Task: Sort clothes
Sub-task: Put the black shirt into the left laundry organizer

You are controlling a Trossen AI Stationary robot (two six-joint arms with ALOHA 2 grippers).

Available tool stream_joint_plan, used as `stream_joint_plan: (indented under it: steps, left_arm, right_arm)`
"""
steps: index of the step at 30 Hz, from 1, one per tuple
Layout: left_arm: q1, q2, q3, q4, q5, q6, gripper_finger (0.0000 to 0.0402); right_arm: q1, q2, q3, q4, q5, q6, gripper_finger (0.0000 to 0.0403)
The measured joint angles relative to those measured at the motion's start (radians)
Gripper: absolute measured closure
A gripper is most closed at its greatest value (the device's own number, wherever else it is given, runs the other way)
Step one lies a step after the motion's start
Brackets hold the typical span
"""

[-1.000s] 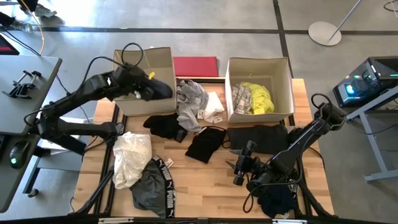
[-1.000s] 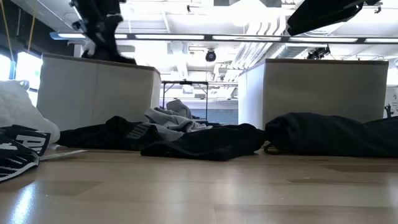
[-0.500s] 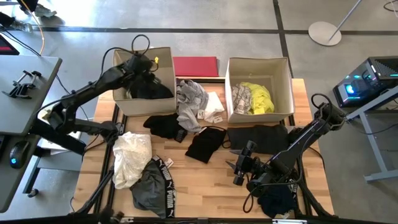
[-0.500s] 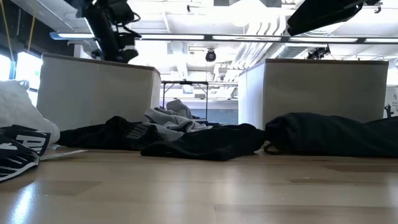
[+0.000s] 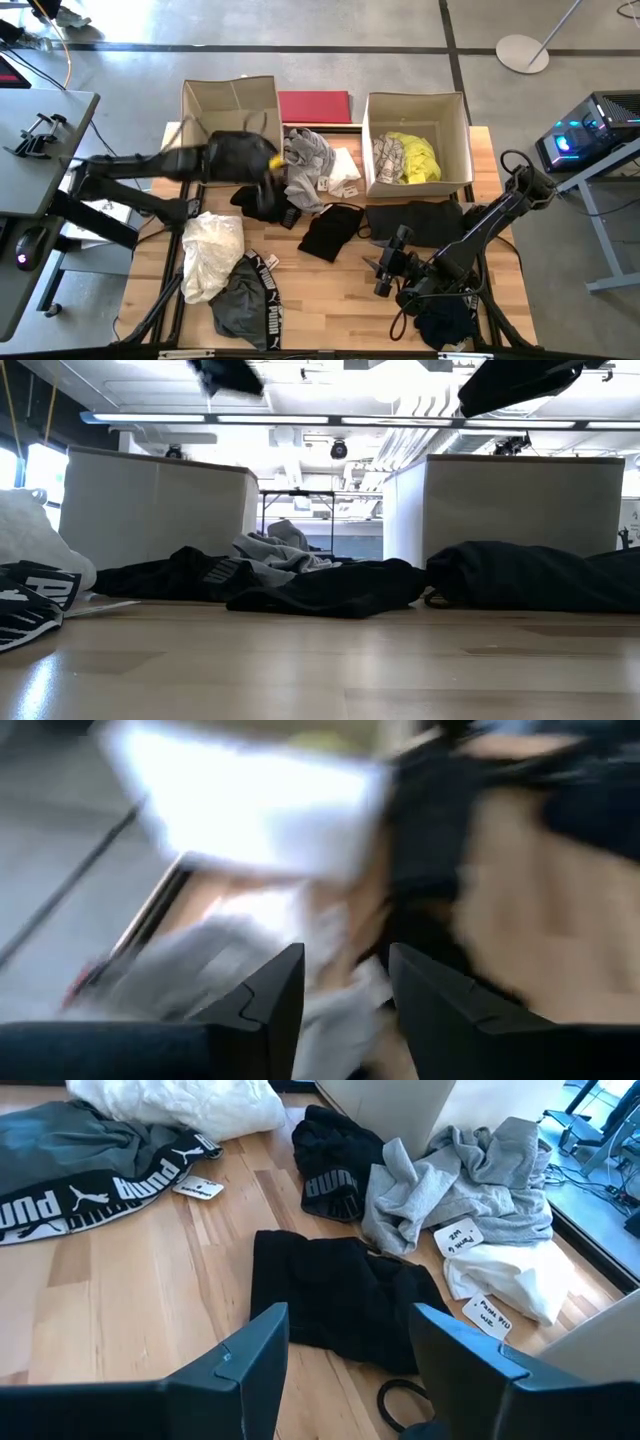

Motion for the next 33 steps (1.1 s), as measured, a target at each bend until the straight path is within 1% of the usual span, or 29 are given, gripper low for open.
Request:
stream_joint_plan:
  steps: [2,4,7,10,15,17,20,23,26,30,33]
  left_arm:
    - [-0.105,0.025,-0.025,0.118,-0.015,0.052,0.027]
    - [-0.183,0.065,-0.05,0.231,-0.015,0.072,0.0271]
    - [-0.253,0.148,-0.082,0.405,-0.017,0.057,0.027]
    - [-0.281,0.264,-0.112,0.564,-0.019,0.045,0.027]
    - [-0.255,0.501,-0.105,0.709,-0.038,0.044,0.027]
    - [-0.23,0.588,-0.073,0.706,-0.058,0.019,0.027]
    - [-0.19,0.692,-0.012,0.651,-0.063,0.0,0.0268]
    - [-0.152,0.775,0.036,0.596,-0.063,-0.016,0.0254]
    - [-0.117,0.831,0.064,0.57,-0.049,-0.059,0.0228]
    - [-0.082,0.872,0.079,0.563,0.027,-0.077,0.0185]
    - [-0.072,0.895,0.079,0.522,0.033,-0.097,0.0163]
  right_arm:
    - [0.0,0.0,0.0,0.0,0.0,0.0,0.0206]
    - [0.0,0.0,0.0,0.001,0.0,0.001,0.0206]
    - [0.001,0.0,0.0,0.004,-0.003,0.002,0.0206]
    - [0.005,0.0,0.0,0.008,-0.023,0.002,0.0206]
    - [0.009,0.0,0.0,0.008,-0.024,-0.015,0.0206]
    - [0.009,0.0,0.0,0.008,-0.026,-0.021,0.0206]
    - [0.009,0.0,0.0,0.007,-0.017,-0.026,0.0206]
    - [0.009,0.0,0.0,0.003,-0.008,-0.035,0.0206]
    - [0.009,0.0,0.0,0.0,-0.008,-0.035,0.0206]
    - [0.009,0.0,0.0,0.001,-0.008,-0.032,0.0206]
    - [0.009,0.0,0.0,0.001,-0.01,-0.015,0.0206]
